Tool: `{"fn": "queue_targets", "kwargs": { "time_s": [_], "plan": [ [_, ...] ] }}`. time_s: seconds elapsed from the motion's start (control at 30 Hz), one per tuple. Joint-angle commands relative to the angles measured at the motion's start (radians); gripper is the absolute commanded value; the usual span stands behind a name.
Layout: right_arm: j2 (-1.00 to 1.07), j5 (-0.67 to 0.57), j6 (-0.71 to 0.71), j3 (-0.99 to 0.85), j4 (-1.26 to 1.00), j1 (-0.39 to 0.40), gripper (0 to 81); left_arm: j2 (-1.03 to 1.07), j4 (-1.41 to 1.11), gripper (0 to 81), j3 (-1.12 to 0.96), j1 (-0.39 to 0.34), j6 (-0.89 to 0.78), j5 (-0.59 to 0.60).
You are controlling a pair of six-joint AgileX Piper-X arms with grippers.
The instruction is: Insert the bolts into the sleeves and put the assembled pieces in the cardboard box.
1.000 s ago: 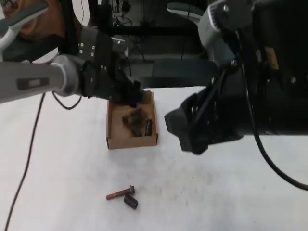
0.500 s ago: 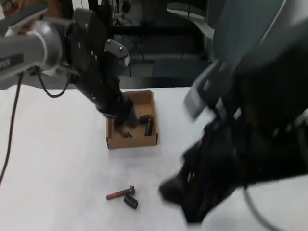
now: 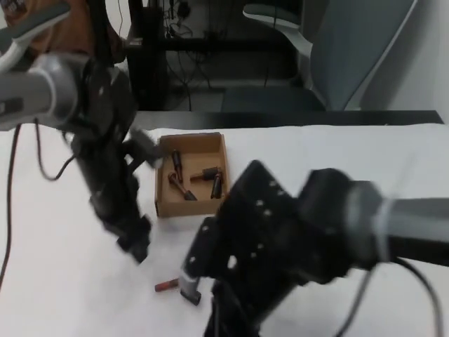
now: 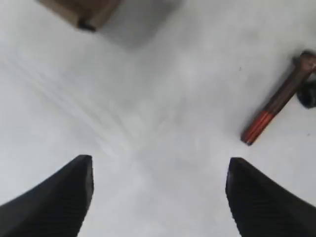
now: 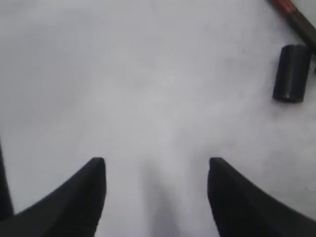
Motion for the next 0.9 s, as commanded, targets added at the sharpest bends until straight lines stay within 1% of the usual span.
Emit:
{"fn": "queue_targets", "kwargs": {
  "time_s": [0.0, 0.07, 0.13, 0.17, 0.23, 0.3, 0.33, 0.37, 0.4, 0.43, 0.47, 0.5, 0.57, 0.7, 0.77, 0.87],
  "plan": [
    [0.068, 0.019, -0.049, -0.049, -0.027, 0.002, 55.4, -0.007, 0.004, 70.0, 0.054, 0.053, 0.000, -0.014],
    [0.107, 0.023, -0.064, -0.073, -0.047, 0.002, 55.4, -0.010, -0.017, 70.0, 0.087, 0.089, -0.008, -0.014],
    [0.150, 0.047, -0.075, -0.104, -0.066, 0.002, 55.4, -0.013, -0.026, 70.0, 0.099, 0.125, -0.020, 0.015],
    [0.168, 0.063, -0.089, -0.120, -0.071, 0.002, 55.4, -0.017, -0.026, 67.2, 0.099, 0.137, -0.019, 0.040],
    [0.206, 0.099, -0.109, -0.150, -0.082, 0.000, 55.4, -0.034, -0.044, 62.4, 0.099, 0.153, -0.019, 0.093],
    [0.250, 0.101, -0.117, -0.189, -0.083, -0.004, 54.3, -0.062, -0.054, 61.7, 0.099, 0.156, -0.015, 0.120],
    [0.265, 0.101, -0.117, -0.205, -0.083, -0.004, 51.4, -0.076, -0.059, 61.7, 0.099, 0.156, -0.011, 0.120],
    [0.282, 0.101, -0.117, -0.223, -0.085, -0.004, 44.9, -0.087, -0.065, 61.7, 0.099, 0.156, -0.010, 0.120],
    [0.294, 0.101, -0.117, -0.233, -0.090, -0.004, 35.6, -0.101, -0.070, 61.7, 0.099, 0.156, -0.007, 0.120],
    [0.308, 0.104, -0.117, -0.244, -0.093, -0.004, 23.4, -0.107, -0.073, 61.7, 0.099, 0.156, -0.008, 0.120],
    [0.318, 0.123, -0.117, -0.252, -0.093, -0.004, 7.3, -0.113, -0.077, 61.7, 0.099, 0.156, -0.008, 0.120],
    [0.326, 0.138, -0.118, -0.255, -0.090, -0.004, 0.0, -0.114, -0.077, 61.7, 0.099, 0.156, -0.008, 0.120],
    [0.324, 0.161, -0.118, -0.256, -0.073, -0.009, 0.6, -0.114, -0.079, 61.7, 0.099, 0.156, -0.002, 0.120],
    [0.280, 0.189, -0.118, -0.250, -0.007, -0.033, 0.6, -0.114, -0.089, 61.7, 0.099, 0.142, 0.015, 0.210],
    [0.227, 0.190, -0.106, -0.227, -0.006, -0.052, 0.6, -0.114, -0.095, 61.7, 0.099, 0.117, 0.054, 0.243],
    [0.139, 0.190, -0.069, -0.177, -0.022, -0.084, 0.6, -0.114, -0.114, 61.7, 0.099, 0.051, 0.110, 0.242]
  ]
}}
